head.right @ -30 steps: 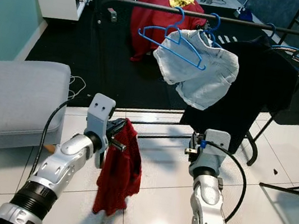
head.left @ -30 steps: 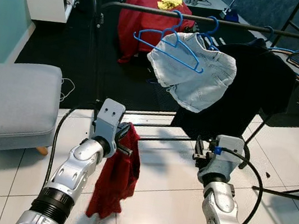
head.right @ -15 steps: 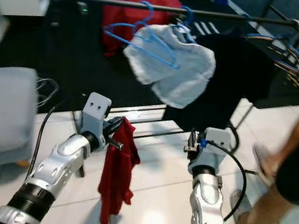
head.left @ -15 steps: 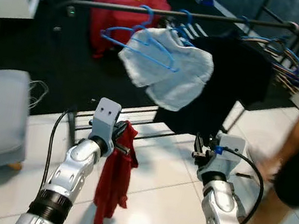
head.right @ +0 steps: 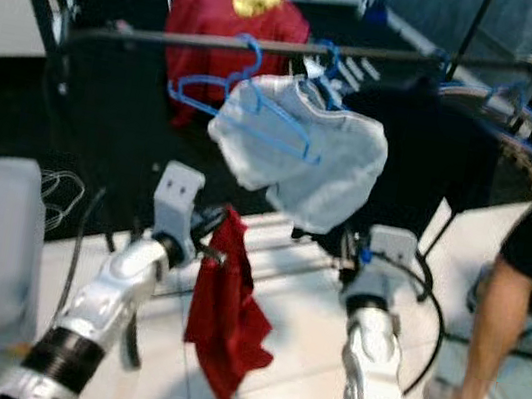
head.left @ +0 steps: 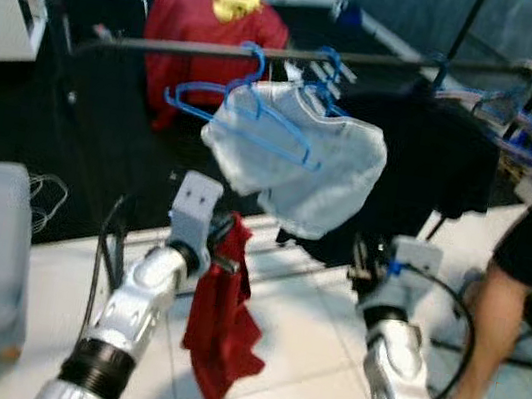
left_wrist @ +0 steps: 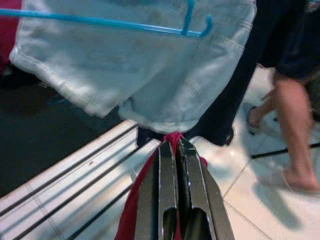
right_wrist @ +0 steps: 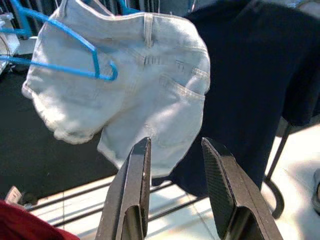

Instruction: Hang hanger

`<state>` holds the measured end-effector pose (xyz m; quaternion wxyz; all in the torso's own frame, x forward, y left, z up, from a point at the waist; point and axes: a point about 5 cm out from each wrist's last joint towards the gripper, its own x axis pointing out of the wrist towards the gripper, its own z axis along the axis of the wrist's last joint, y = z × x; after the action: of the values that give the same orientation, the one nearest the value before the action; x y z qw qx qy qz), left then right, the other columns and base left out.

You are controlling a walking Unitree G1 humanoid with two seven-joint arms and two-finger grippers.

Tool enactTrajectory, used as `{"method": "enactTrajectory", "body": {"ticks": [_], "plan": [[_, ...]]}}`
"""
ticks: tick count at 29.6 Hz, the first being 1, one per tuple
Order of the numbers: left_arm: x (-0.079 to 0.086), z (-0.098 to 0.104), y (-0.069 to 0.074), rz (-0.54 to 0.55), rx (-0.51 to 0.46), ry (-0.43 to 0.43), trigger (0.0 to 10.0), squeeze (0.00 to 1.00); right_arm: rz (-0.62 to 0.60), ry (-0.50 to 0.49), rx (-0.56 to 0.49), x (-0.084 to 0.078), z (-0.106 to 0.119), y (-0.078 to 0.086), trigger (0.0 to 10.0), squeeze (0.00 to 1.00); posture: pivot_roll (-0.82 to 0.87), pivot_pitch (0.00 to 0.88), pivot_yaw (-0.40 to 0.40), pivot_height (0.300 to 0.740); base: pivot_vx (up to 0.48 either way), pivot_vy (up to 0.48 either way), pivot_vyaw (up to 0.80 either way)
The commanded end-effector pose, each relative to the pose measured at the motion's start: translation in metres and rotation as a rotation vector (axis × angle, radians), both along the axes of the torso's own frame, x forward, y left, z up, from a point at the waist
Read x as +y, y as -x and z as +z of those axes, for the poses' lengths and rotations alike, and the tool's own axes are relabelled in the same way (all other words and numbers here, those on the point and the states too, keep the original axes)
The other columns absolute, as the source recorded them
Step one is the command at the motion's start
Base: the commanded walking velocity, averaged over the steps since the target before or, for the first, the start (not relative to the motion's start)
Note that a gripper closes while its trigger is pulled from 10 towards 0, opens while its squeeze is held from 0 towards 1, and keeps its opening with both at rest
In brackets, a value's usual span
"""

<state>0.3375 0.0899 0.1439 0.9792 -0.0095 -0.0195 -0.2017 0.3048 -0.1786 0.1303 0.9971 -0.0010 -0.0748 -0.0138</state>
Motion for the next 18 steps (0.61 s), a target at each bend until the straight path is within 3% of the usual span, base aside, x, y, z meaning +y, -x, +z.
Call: {"method": "enactTrajectory", "body": {"ticks": [1,5,7,10,16,18], "plan": [[0.004,0.001,0.0,0.007,-0.009,0.013,10.0,0.0,0.017,-0.006,-0.04,0.004,0.007,0.0,10.0,0.0,-0.09,0.101,-0.037,0.74,0.394,0.0,0.0],[0.003,0.001,0.0,0.004,-0.009,0.013,10.0,0.0,0.041,0.008,-0.09,0.004,0.017,-0.001,10.0,0.0,-0.09,0.099,-0.036,0.74,0.394,0.0,0.0],[0.003,0.001,0.0,0.004,-0.01,0.014,10.0,0.0,0.097,0.05,-0.134,0.004,0.034,-0.005,10.0,0.0,-0.09,0.101,-0.037,0.74,0.396,0.0,0.0],[0.003,0.001,-0.001,0.004,-0.011,0.015,10.0,0.0,0.113,0.061,-0.144,0.005,0.038,-0.006,10.0,0.0,-0.09,0.101,-0.037,0.74,0.394,0.0,0.0],[0.007,-0.001,-0.001,0.024,-0.006,0.014,10.0,0.0,0.29,0.171,-0.137,0.011,0.06,-0.014,10.0,0.0,-0.09,0.107,-0.041,0.74,0.394,0.0,0.0],[0.007,-0.001,-0.001,0.024,-0.006,0.014,10.0,0.0,0.29,0.171,-0.137,0.011,0.06,-0.014,10.0,0.0,-0.09,0.107,-0.041,0.74,0.398,0.0,0.0]]}}
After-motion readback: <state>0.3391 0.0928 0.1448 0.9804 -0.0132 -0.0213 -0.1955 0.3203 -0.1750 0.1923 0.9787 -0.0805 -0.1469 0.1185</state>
